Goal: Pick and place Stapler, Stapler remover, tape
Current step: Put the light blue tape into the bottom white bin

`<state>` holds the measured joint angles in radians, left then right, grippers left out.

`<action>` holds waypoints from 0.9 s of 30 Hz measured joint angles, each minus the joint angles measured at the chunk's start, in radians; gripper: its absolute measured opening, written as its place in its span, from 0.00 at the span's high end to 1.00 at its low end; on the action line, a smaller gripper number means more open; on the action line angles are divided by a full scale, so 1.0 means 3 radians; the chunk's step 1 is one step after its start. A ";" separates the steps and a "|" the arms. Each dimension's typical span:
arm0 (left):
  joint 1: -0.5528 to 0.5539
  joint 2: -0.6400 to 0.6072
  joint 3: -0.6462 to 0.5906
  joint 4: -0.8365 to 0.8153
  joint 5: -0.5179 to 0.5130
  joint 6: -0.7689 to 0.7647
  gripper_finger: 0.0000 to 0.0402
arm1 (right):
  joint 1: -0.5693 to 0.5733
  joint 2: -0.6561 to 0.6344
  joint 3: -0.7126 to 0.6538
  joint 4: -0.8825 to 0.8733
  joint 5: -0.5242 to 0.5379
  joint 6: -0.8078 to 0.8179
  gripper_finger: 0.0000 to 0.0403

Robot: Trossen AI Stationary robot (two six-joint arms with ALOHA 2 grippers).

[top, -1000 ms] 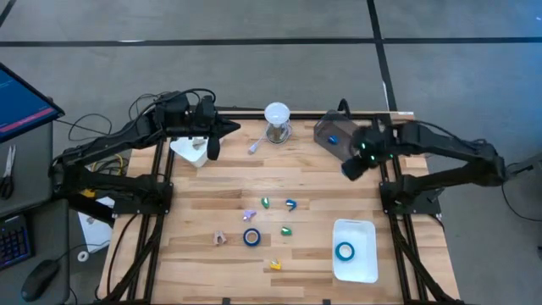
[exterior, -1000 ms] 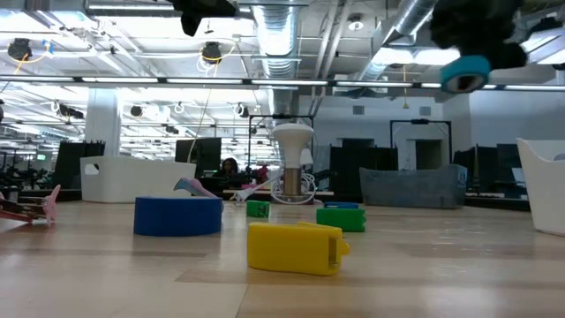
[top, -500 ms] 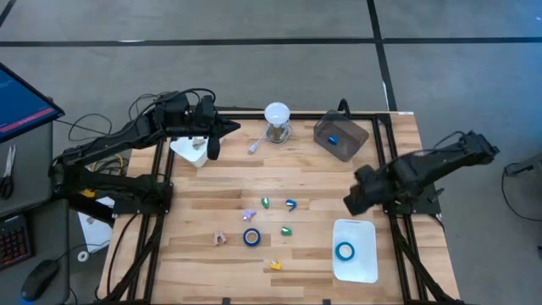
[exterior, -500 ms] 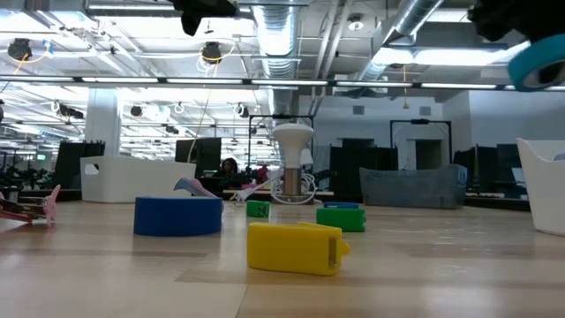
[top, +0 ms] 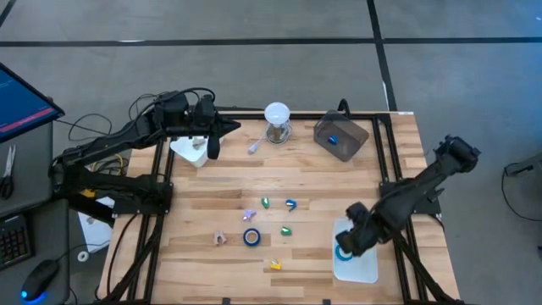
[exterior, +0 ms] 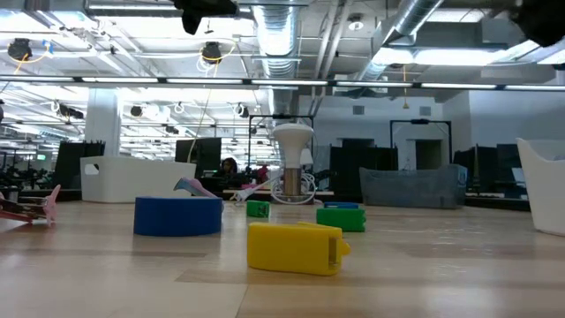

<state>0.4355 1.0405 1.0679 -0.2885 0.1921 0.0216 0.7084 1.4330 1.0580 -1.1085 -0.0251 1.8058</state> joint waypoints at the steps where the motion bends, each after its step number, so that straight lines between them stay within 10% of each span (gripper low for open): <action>1: 0.0000 0.0000 0.0000 0.0000 0.0000 0.0000 0.99 | 0.0029 0.0058 0.0000 0.0050 -0.0024 0.0024 0.94; 20: 0.0000 0.0000 0.0000 0.0007 0.0000 0.0000 0.99 | 0.0197 0.0869 -0.0003 0.0450 -0.0211 0.0068 0.93; 27: 0.0000 0.0000 0.0000 0.0008 0.0000 0.0000 0.99 | 0.0191 0.0904 -0.0005 0.0481 -0.0212 -0.0062 0.67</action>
<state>0.4355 1.0405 1.0679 -0.2860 0.1921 0.0216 0.7657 1.7043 1.0565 -0.9643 -0.0889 1.7873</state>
